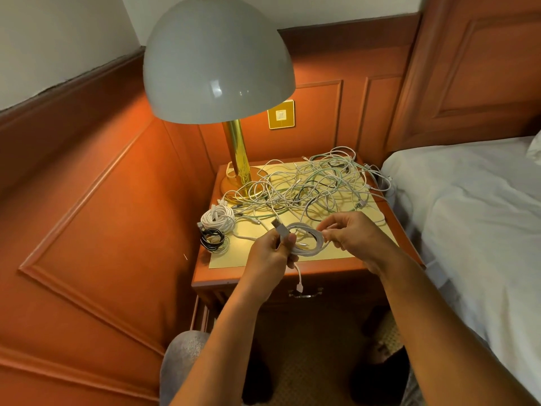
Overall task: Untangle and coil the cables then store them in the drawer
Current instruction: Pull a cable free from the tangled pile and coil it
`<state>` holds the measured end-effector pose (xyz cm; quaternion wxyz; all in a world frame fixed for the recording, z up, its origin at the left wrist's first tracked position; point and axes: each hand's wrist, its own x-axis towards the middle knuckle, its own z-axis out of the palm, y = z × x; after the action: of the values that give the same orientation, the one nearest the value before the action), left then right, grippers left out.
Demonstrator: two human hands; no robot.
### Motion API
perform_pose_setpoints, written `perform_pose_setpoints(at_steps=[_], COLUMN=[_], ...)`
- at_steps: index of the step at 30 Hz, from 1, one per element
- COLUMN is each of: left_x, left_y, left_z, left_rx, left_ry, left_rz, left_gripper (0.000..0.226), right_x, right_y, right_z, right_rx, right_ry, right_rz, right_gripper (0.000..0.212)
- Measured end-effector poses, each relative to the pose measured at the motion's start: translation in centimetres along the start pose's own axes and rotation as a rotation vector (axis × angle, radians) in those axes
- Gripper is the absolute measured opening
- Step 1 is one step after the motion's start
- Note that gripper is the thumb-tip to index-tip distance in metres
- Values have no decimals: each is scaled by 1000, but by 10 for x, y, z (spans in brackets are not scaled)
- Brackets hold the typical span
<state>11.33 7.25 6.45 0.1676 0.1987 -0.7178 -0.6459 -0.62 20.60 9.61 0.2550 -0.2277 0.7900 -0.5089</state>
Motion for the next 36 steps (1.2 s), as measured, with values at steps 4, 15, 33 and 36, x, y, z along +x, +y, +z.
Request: perform_pose_setpoints(at_steps=[4, 15, 33, 36], left_x=[1, 7, 9, 8], left_y=[1, -9, -10, -6], left_z=[3, 4, 5, 6], left_rx=[11, 151, 219, 116], left_ry=[-14, 61, 95, 85], left_rz=[-15, -54, -141, -155], left_gripper=[17, 21, 19, 19], right_x=[0, -14, -13, -6], right_y=[2, 21, 6, -1], right_z=[3, 21, 42, 26], right_rx=[200, 922, 335, 452], right_ry=[-103, -233, 446, 503], right_rz=[49, 252, -326, -264], right_gripper=[25, 37, 17, 15])
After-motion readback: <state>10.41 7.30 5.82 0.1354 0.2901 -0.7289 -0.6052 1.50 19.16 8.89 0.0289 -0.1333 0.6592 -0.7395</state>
